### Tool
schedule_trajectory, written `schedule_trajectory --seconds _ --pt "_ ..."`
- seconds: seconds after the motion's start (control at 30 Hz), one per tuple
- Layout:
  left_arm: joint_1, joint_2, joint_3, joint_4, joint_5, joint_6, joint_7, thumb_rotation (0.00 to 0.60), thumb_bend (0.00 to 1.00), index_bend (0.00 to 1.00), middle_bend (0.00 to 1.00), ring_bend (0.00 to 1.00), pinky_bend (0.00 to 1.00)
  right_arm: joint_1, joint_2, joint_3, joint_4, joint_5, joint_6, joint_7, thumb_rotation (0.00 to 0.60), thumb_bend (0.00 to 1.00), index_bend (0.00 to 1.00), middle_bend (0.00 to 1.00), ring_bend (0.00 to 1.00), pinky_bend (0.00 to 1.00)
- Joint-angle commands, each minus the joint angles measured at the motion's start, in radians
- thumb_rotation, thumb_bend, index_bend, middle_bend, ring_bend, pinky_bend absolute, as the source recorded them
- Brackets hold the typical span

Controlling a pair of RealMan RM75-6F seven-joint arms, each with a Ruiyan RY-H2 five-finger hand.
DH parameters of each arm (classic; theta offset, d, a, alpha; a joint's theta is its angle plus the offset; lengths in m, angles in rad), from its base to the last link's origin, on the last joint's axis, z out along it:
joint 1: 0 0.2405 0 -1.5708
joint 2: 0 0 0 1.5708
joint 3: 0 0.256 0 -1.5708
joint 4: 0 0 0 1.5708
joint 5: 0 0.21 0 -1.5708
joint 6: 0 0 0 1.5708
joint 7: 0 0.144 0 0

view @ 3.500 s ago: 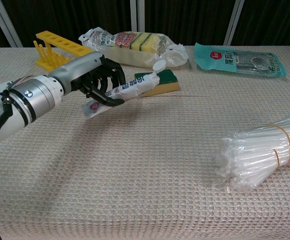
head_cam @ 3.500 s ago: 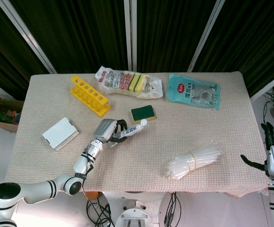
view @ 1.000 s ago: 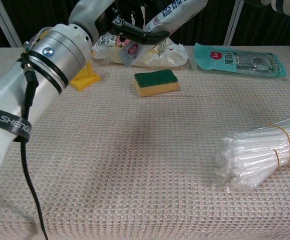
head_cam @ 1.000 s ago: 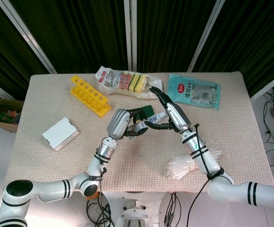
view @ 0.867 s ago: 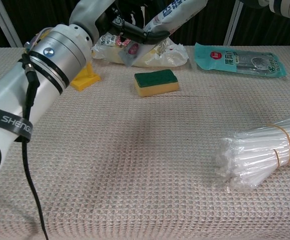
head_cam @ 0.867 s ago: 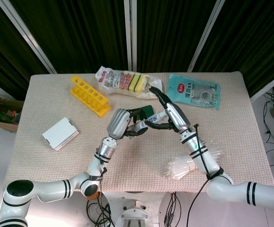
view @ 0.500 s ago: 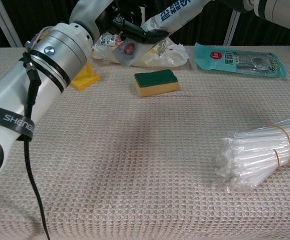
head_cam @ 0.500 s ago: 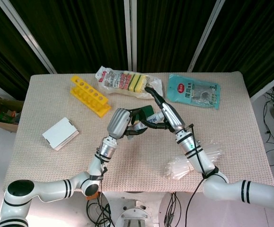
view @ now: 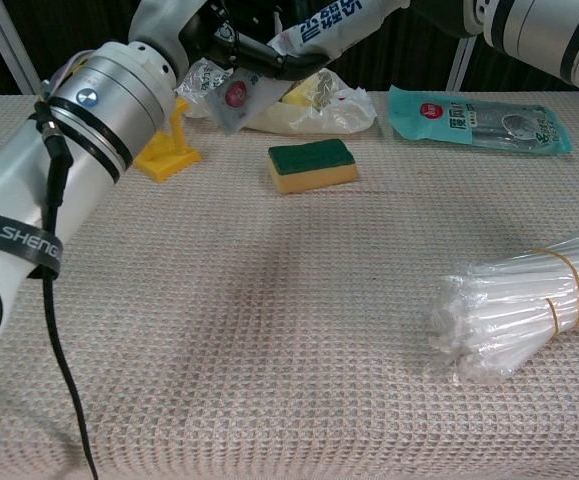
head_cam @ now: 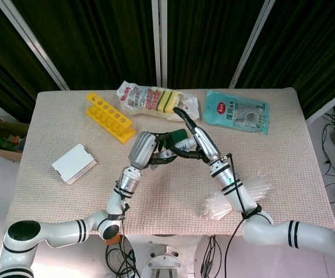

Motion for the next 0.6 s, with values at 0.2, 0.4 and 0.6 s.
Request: schedule_trajectory --seconds 0.2,0.4,0.6 --pt "-0.007 -0.009 0.002 -0.001 0.001 -0.003 -0.003 0.6 0.42 0.82 0.89 0.76 0.8 0.008 -0.056 0.012 0.033 -0.019 0.016 0.068 0.212 0.0 0.0 0.0 0.0 0.0" --pt "-0.009 -0.007 0.002 -0.001 0.003 -0.003 0.0 0.6 0.42 0.82 0.89 0.76 0.8 0.022 -0.087 0.006 0.052 -0.031 0.01 0.075 0.213 0.0 0.0 0.0 0.0 0.0" --pt "-0.002 0.006 0.011 -0.011 0.002 -0.006 0.016 0.6 0.42 0.82 0.89 0.77 0.8 0.02 -0.08 0.016 0.042 -0.037 0.026 0.061 0.213 0.0 0.0 0.0 0.0 0.0"
